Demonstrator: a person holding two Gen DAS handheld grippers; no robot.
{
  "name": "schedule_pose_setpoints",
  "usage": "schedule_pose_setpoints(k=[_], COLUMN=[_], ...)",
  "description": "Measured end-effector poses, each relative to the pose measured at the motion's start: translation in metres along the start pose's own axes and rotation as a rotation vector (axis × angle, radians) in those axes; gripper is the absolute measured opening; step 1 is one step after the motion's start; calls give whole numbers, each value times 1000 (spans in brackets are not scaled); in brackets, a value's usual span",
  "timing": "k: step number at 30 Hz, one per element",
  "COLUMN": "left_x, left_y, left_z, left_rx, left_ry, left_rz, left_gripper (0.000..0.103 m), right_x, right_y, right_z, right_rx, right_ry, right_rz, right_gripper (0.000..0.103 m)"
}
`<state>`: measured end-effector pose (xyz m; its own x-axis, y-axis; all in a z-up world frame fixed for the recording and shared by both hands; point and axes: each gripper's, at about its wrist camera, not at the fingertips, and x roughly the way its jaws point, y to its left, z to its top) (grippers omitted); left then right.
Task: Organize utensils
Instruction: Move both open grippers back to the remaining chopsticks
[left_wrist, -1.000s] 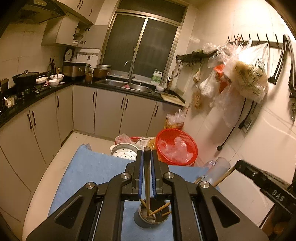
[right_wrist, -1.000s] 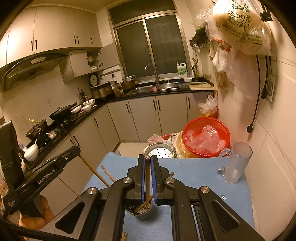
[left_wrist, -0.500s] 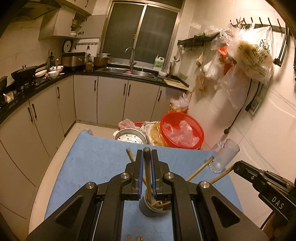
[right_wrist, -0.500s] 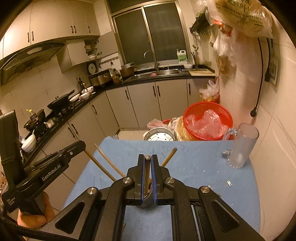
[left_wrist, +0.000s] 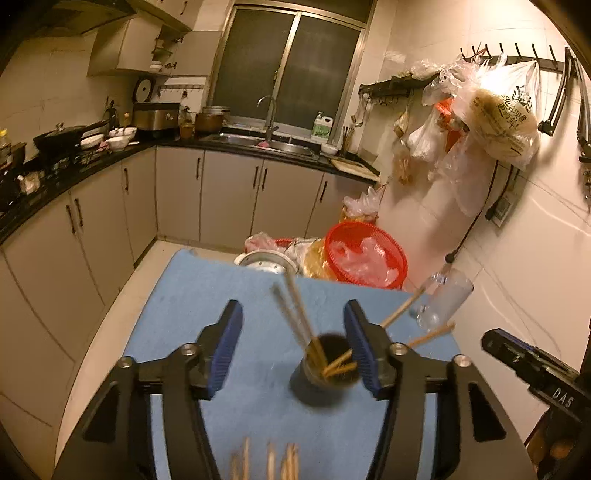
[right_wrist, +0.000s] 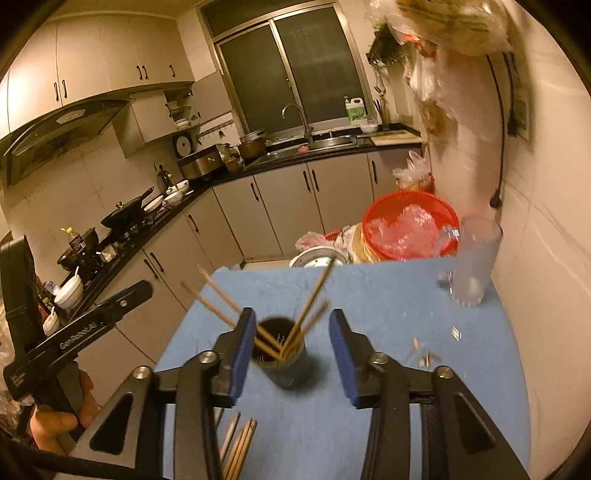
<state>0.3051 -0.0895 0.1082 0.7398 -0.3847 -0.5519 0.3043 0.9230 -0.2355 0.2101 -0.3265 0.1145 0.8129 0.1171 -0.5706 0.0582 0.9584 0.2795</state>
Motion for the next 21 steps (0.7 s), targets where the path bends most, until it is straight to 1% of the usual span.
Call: schedule_pose_setpoints(k=[1,3,4,8,11,14,18,21], left_x=[-7,-18,-23,-36,-37,-33,-20,-13], left_y=[6,20,26,53,73,91,100,99], left_z=[-11,-38,-50,-105,-140,-165,-181,-184], left_rx=[-7,-17,-21,-49,-102,-143,-143,-119], left_ry=[4,20,31,80,147,211,297,314], left_rz=[11,35,53,130,162,170,184,194], left_gripper=[62,72,74,75,76,76,76,76], right_x=[-4,-7,-8,-1,14,23,28,30], right_y=[-4,-11,-15,-29,-34,-36,-30,-25], right_z=[-12,-31,-45,-90,-121,-139,-147,-149], right_rx=[11,30,47,94,118,134,115,101], right_ry=[3,18,34,106,190,246,280,292], right_rz=[5,7,15,12,6,10,21,29], right_gripper=[53,56,59,71,72,72,72,71])
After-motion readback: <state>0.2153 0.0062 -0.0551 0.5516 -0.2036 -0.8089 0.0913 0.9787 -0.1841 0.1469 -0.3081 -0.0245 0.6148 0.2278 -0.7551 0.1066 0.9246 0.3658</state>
